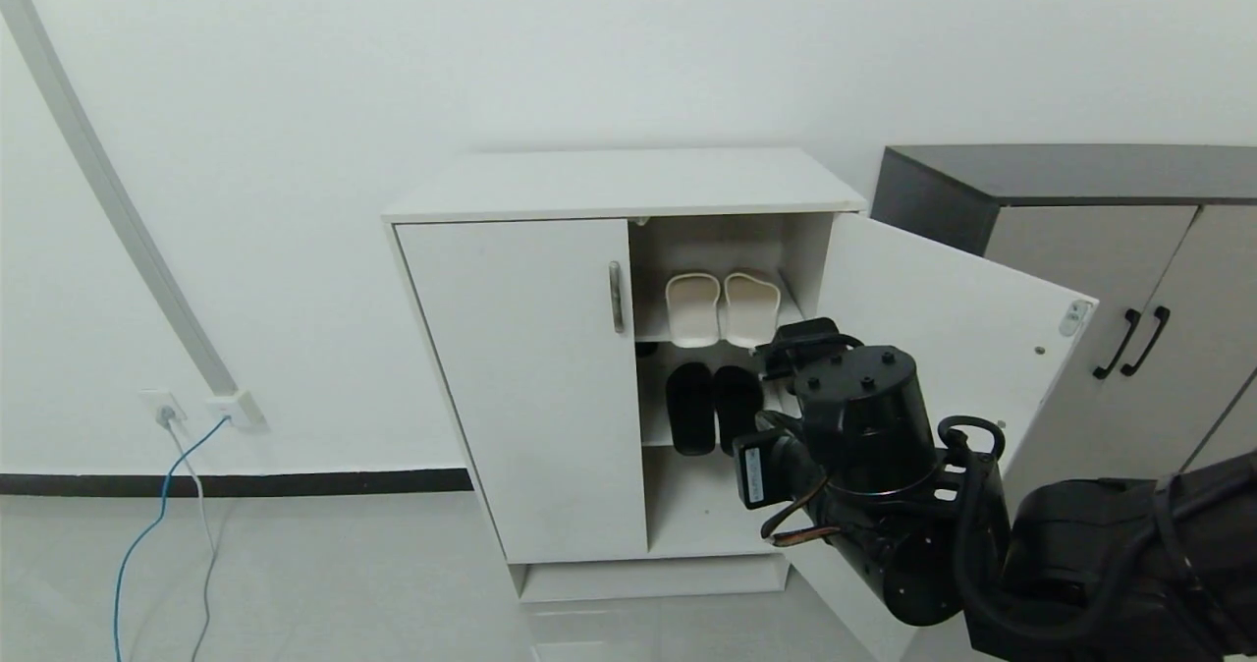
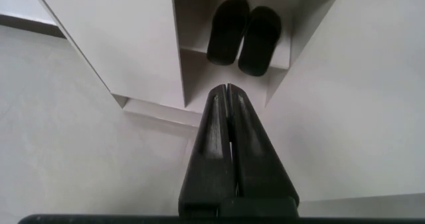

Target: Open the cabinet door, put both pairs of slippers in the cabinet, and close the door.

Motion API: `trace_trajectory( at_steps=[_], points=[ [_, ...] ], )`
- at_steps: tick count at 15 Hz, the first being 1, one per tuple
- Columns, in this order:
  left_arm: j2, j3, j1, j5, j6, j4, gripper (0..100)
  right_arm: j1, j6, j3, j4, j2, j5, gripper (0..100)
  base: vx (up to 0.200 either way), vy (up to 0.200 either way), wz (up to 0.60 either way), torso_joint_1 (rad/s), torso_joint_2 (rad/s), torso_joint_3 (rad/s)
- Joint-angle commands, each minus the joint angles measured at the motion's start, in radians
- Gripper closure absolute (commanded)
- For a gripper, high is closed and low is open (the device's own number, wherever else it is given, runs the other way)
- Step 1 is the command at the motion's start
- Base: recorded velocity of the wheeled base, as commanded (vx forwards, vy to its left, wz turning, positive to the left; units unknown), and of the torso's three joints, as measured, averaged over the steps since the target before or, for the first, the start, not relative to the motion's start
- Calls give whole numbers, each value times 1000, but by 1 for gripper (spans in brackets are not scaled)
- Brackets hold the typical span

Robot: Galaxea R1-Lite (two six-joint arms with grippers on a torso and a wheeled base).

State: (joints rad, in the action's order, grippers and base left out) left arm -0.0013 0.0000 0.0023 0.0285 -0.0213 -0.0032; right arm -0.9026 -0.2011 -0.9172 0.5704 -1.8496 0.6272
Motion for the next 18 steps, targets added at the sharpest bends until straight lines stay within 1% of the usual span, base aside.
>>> trace_trajectory(
  at_steps=[1,7,16,18],
  points=[
    [1,0,1,1,0,0,100,-1,0,0,0,-2,0,100,0,0,0,134,-461,-325],
    [1,0,1,1,0,-1,100,-1,0,1,0,-2,0,100,0,0,0,175,-497,-318],
    [1,0,1,1,0,0,100,2,3,15,0,-2,-3,100,0,0,0,222,-545,-323],
    [1,0,1,1,0,0,100,2,3,15,-1,-2,-4,100,0,0,0,173,-417,-232]
  ],
)
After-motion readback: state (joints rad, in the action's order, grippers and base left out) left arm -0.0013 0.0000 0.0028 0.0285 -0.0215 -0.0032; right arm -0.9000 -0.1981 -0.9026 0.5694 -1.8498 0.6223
